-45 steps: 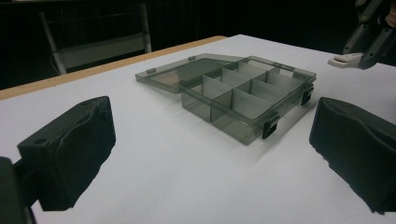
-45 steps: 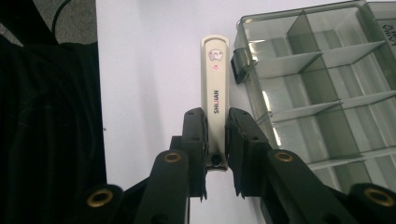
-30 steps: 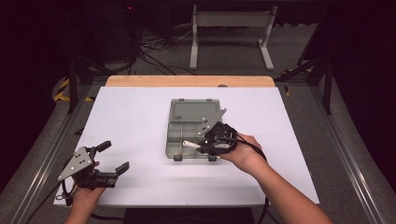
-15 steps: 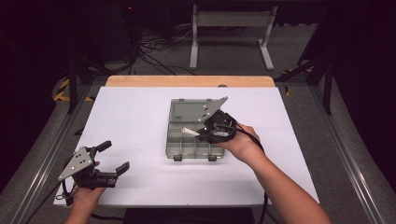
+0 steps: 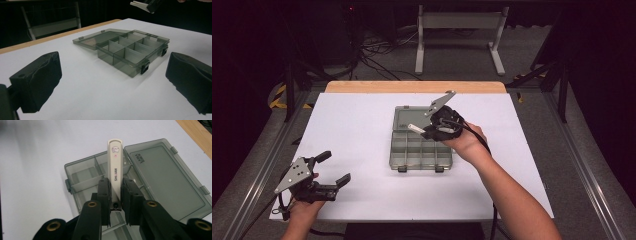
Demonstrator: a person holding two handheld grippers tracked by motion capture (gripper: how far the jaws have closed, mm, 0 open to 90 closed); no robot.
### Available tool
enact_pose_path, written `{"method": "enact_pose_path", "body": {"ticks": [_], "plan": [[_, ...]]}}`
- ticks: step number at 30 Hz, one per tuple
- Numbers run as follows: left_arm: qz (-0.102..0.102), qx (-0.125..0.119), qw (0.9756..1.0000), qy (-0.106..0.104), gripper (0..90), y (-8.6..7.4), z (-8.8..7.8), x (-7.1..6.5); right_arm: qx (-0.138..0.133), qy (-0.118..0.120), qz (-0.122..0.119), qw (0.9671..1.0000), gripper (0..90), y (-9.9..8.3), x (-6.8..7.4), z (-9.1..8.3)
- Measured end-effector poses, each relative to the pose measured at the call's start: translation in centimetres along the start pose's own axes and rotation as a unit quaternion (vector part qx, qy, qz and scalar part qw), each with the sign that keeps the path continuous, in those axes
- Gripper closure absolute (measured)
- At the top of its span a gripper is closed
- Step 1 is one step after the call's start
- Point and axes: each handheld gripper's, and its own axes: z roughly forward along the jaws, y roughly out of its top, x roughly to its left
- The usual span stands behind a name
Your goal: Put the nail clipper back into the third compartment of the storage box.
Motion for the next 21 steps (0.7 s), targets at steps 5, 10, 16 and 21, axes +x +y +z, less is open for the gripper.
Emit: {"method": "enact_pose_path", "body": {"ticks": [5,10,16,21], "plan": [[0.000,0.001,1.0000,0.000,1.2,0.0,0.0,0.0,0.001,-0.006,0.013,0.9999,77.6,0.2,-1.0,0.6],[0.000,0.002,1.0000,-0.001,1.2,0.0,0.0,0.0,-0.006,-0.011,0.028,0.9995,77.6,0.2,-2.1,1.2],[-0.001,0.001,1.0000,-0.001,1.2,0.0,0.0,0.1,-0.007,-0.022,0.042,0.9988,77.6,0.0,-3.0,1.8],[0.000,0.001,1.0000,-0.002,1.2,0.0,0.0,0.1,-0.003,-0.023,0.055,0.9982,77.6,-0.5,-3.4,2.4]]}}
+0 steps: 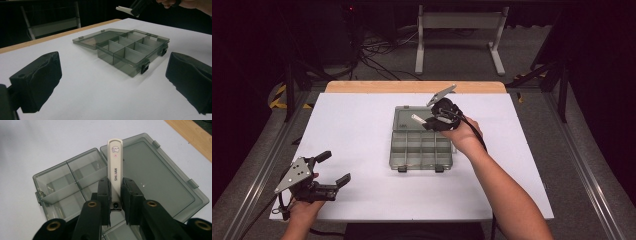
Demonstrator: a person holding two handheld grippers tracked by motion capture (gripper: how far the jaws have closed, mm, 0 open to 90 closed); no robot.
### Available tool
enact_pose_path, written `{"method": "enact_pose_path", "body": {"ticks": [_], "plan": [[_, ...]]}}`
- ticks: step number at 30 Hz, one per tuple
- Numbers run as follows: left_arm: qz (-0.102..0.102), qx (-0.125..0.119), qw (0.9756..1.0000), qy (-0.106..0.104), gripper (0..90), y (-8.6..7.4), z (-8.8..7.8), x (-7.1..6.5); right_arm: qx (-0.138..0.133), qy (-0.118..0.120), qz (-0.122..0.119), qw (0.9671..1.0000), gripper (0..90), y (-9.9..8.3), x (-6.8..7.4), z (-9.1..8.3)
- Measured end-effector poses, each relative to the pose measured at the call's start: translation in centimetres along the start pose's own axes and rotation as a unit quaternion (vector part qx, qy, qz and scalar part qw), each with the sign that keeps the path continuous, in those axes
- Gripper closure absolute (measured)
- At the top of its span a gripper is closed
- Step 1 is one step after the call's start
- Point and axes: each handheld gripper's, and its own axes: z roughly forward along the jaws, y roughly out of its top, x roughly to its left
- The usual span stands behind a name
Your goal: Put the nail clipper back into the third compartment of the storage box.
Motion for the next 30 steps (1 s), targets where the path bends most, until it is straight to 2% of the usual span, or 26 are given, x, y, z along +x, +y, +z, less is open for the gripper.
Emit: {"method": "enact_pose_path", "body": {"ticks": [12,18,30], "plan": [[-0.001,0.002,1.0000,0.000,1.2,0.0,0.1,0.0,0.002,0.003,0.030,0.9996,77.6,-1.7,-0.1,1.6],[0.001,0.002,1.0000,0.000,1.2,0.0,0.0,0.0,0.011,0.007,0.039,0.9991,77.6,-2.3,-0.1,2.6],[0.000,0.001,1.0000,0.001,1.2,0.0,0.0,0.0,0.023,0.009,0.056,0.9981,77.6,-3.3,-0.2,3.3]]}}
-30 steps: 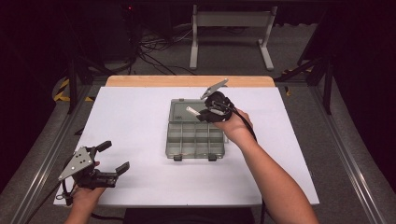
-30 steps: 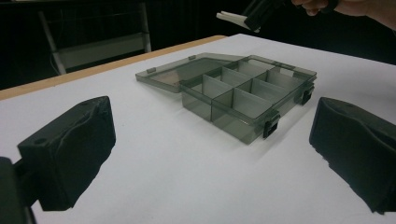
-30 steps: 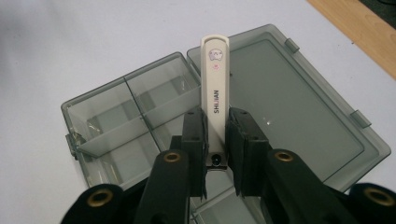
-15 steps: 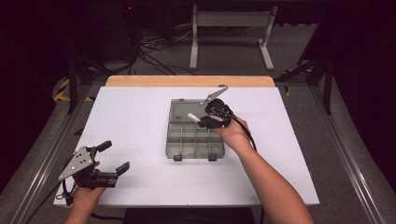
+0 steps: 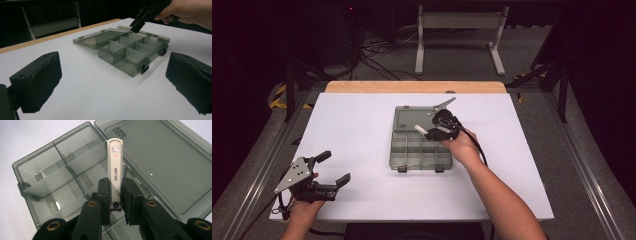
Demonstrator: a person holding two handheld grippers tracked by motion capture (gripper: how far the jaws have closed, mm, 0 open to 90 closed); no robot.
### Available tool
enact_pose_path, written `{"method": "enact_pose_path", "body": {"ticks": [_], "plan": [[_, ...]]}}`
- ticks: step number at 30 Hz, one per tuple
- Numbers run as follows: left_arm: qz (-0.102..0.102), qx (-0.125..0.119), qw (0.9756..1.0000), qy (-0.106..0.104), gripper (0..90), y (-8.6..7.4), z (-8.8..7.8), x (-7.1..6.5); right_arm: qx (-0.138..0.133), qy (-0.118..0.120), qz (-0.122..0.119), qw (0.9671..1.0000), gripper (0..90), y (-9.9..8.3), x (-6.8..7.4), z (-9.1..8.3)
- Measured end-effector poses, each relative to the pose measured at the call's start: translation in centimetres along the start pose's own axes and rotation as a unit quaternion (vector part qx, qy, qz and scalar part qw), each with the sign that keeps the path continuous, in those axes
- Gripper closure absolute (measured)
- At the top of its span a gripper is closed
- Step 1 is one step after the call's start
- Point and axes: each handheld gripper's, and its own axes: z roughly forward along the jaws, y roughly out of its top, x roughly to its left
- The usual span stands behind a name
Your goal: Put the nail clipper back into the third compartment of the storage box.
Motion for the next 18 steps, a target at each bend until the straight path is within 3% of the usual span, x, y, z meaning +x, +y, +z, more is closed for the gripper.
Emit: {"method": "enact_pose_path", "body": {"ticks": [18], "plan": [[0.001,-0.001,1.0000,0.002,1.2,0.02,0.01,-0.05,0.019,0.004,0.016,0.9997,77.6,-0.80,-0.09,0.69]]}}
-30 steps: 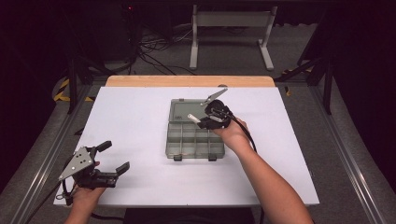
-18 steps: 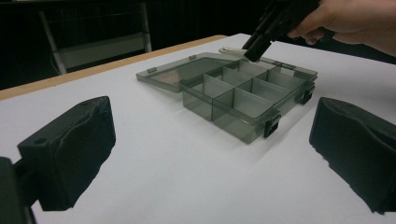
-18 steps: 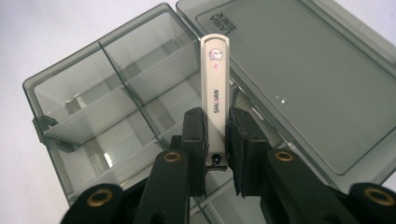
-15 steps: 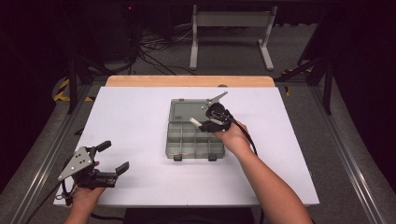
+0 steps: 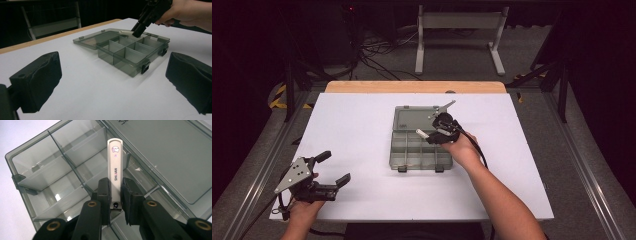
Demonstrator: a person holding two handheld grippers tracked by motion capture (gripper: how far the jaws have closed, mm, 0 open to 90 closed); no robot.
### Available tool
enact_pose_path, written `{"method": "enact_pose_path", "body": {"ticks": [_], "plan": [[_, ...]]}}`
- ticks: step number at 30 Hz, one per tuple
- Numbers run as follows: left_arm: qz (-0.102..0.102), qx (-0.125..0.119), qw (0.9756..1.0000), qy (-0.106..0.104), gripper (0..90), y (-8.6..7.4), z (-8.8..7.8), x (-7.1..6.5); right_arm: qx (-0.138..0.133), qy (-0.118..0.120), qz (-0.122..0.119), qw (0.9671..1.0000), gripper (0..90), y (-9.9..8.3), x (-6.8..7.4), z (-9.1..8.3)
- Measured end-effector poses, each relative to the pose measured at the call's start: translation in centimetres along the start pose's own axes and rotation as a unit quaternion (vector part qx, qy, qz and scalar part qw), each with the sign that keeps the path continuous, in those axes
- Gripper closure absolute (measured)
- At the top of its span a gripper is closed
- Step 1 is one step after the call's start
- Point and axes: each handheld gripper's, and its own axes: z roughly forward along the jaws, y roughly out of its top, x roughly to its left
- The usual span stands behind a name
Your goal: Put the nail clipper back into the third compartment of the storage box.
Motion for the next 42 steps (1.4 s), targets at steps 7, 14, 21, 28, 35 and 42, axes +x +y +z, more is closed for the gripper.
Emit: {"method": "enact_pose_path", "body": {"ticks": [7,14,21,28,35,42], "plan": [[0.000,0.000,1.0000,0.000,1.2,0.0,0.0,0.0,0.003,0.002,0.004,1.0000,77.5,-0.1,-0.1,0.2],[-0.002,0.000,1.0000,-0.001,1.2,0.0,0.0,0.0,-0.010,-0.003,0.004,0.9999,64.8,0.0,-0.1,-0.3],[-0.001,0.000,1.0000,-0.002,1.2,0.0,0.1,0.0,-0.034,-0.007,-0.005,0.9994,60.4,0.3,0.2,-1.5],[-0.001,0.001,1.0000,-0.004,1.2,0.0,0.2,0.0,-0.063,-0.011,-0.019,0.9978,51.1,0.6,0.8,-3.3],[-0.001,0.000,1.0000,-0.004,1.2,0.0,0.3,-0.1,-0.089,-0.013,-0.025,0.9956,29.0,0.4,1.4,-4.9],[-0.002,-0.001,1.0000,-0.004,1.2,0.1,0.3,0.0,-0.115,-0.017,-0.036,0.9926,17.2,-0.1,2.2,-6.6]]}}
